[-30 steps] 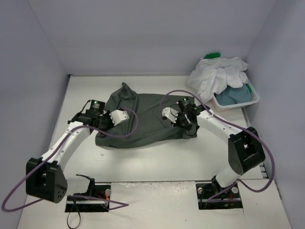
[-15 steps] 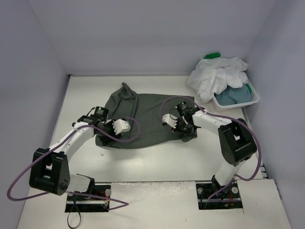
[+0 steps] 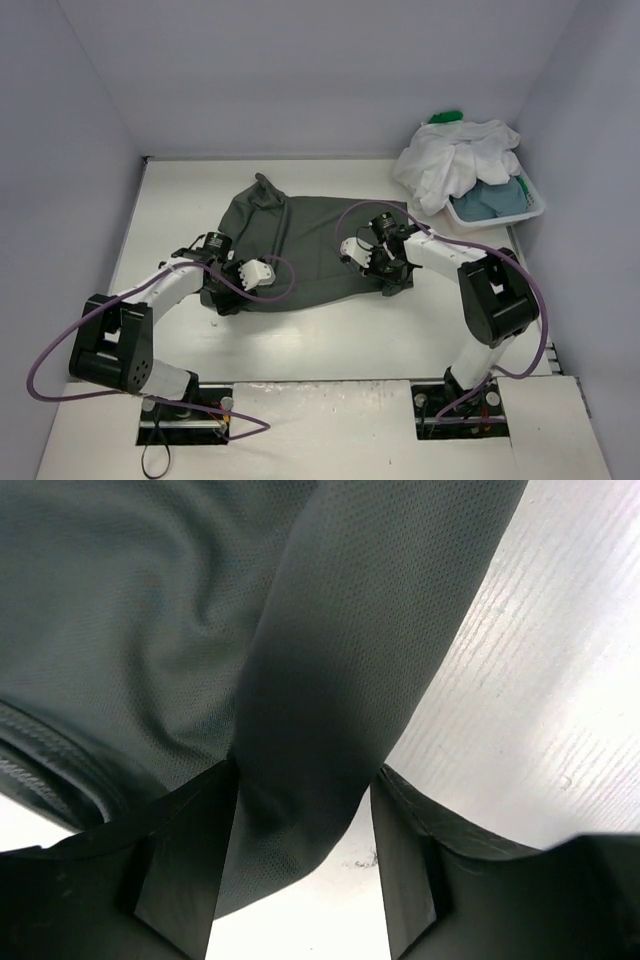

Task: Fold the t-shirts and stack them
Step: Flatten out the crumpled T-shirt at the center of the board.

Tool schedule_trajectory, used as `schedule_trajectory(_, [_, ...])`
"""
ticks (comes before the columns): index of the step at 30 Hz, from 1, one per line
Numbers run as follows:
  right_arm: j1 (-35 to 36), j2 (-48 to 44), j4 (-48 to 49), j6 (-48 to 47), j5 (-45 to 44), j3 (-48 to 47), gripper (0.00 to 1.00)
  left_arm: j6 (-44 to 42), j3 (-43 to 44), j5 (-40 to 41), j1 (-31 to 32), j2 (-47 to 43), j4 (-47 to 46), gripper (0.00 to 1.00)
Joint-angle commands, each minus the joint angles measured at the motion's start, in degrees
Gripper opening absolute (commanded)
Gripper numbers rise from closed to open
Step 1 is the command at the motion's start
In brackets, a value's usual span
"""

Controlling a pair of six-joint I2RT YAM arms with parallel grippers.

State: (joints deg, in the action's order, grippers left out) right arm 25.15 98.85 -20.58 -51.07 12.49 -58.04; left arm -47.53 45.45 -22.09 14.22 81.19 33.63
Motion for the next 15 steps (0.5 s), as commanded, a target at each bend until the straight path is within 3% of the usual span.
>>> schedule_trajectory(1, [-0.27, -2.08, -0.08, 0.0, 0.78, 0.82, 0.0, -0.11, 0.6, -1.29, -0.33, 0.46, -2.77, 0.5])
schedule_trajectory(4, [-0.27, -2.78, -0.25, 0.35, 1.3, 1.0, 0.0, 0.94, 1.13, -1.21, -0.33, 1.86, -4.09, 0.28])
schedule_trajectory(5, [-0.27, -3.04, -0.34, 0.44, 1.39, 1.17, 0.0, 1.12, 1.3, -0.68, -0.33, 2.13, -4.18, 0.16])
schedule_trajectory(8, [-0.19, -4.27, -1.22, 0.79, 2.01, 1.53, 0.0, 1.39, 3.32, 0.11, -0.33, 2.49, -2.78, 0.0])
schedule_trajectory(15, [2.53, -15.06, -3.85, 2.73, 3.33, 4.77, 0.0, -4.06, 14.12, -8.04, -0.33, -4.19, 16.71, 0.0])
